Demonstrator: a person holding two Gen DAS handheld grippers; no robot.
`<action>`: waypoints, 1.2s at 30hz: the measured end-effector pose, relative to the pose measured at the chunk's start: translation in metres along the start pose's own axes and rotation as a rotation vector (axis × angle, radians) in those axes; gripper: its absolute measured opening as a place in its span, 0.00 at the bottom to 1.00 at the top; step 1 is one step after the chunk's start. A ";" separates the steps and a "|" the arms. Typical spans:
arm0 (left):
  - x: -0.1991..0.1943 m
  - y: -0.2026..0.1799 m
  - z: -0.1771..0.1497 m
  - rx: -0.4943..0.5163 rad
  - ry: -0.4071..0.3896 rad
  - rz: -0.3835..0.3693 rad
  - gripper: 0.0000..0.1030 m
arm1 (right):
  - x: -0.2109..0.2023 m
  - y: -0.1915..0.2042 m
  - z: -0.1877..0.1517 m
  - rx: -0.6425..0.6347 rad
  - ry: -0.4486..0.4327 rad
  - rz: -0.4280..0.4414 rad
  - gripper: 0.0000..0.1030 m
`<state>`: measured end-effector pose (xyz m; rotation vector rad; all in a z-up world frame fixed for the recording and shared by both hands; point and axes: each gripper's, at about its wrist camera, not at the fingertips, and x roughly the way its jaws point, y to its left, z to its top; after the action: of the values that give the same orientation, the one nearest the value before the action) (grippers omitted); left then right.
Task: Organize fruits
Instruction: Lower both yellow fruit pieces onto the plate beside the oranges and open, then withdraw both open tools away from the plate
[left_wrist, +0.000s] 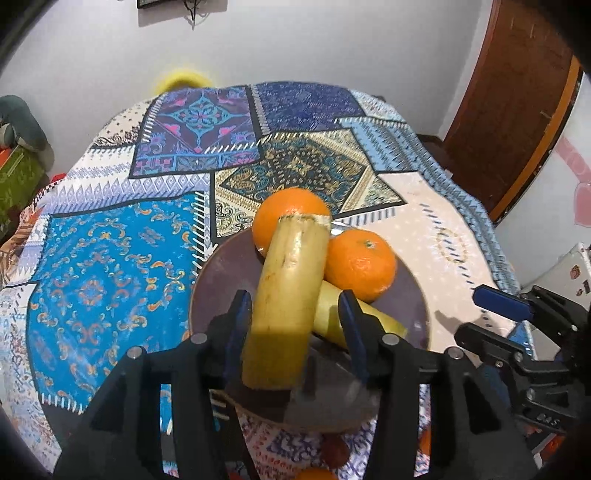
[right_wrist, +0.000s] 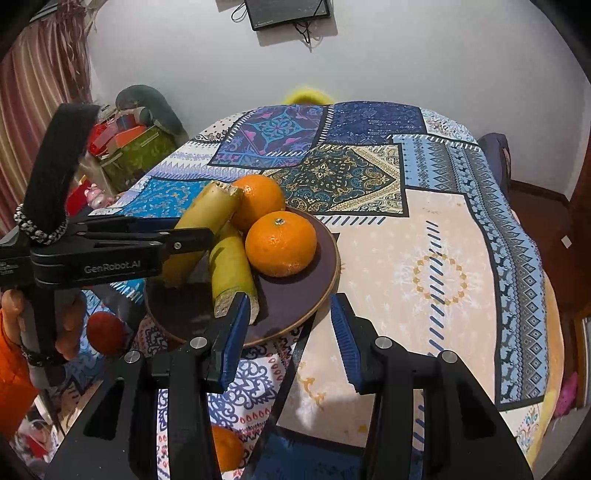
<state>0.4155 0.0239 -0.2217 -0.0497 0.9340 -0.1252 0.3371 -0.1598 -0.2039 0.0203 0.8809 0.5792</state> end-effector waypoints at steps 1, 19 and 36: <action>-0.006 -0.001 -0.001 0.001 -0.007 -0.002 0.47 | -0.003 0.001 0.000 0.000 -0.004 -0.002 0.41; -0.151 -0.013 -0.048 0.028 -0.163 0.041 0.60 | -0.128 0.054 0.011 -0.113 -0.204 -0.118 0.79; -0.177 -0.015 -0.124 0.048 -0.094 0.048 0.60 | -0.148 0.079 -0.037 -0.098 -0.135 -0.177 0.83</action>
<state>0.2108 0.0337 -0.1527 0.0114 0.8377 -0.1004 0.2003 -0.1728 -0.1015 -0.1056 0.7138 0.4497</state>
